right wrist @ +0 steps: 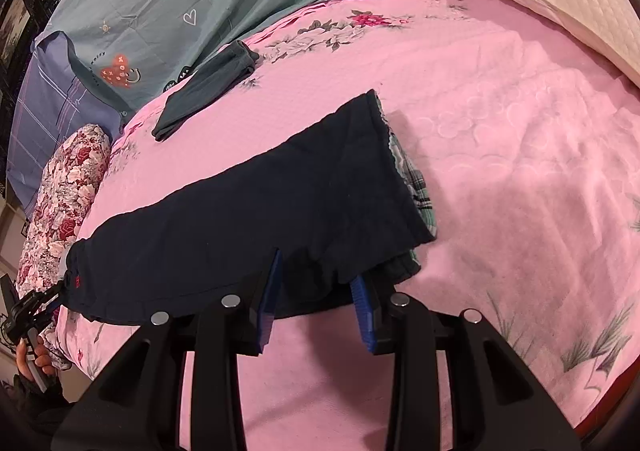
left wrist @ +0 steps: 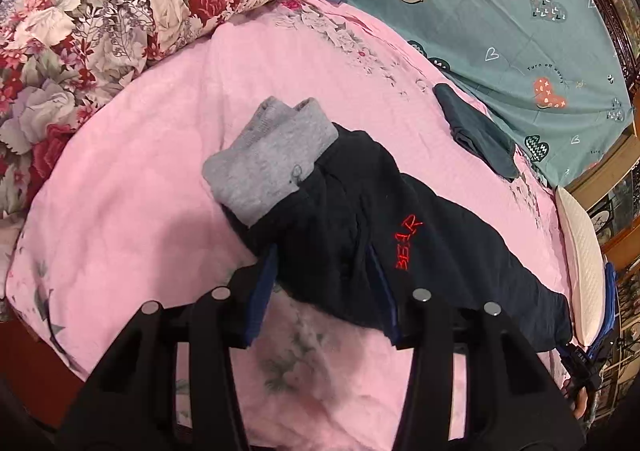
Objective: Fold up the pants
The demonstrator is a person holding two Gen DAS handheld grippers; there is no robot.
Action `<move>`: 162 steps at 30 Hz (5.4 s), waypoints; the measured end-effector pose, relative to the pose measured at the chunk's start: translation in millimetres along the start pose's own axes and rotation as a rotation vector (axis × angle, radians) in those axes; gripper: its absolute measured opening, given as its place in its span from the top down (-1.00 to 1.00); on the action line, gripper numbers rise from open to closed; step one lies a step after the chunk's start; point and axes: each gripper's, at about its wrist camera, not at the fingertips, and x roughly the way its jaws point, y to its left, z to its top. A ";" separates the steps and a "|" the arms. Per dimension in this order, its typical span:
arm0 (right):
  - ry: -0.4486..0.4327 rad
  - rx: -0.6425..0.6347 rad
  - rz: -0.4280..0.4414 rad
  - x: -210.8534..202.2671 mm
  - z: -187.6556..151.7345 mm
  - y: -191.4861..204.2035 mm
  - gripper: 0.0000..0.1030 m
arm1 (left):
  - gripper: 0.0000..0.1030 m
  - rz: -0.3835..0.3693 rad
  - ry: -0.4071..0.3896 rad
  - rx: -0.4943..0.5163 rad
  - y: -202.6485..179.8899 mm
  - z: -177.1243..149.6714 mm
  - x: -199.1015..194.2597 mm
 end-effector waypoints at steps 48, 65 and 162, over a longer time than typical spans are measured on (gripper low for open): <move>0.022 0.010 0.078 -4.6 -5.3 -8.4 0.76 | 0.69 0.200 -0.088 0.020 29.2 16.8 14.4; -0.071 0.026 -0.048 -28.2 18.7 -20.2 0.17 | -0.17 -0.041 -0.002 0.474 -130.1 -48.1 4.1; -0.145 0.085 0.012 -43.3 14.1 -31.4 0.13 | 0.79 0.070 -0.134 -0.045 5.3 32.2 -5.3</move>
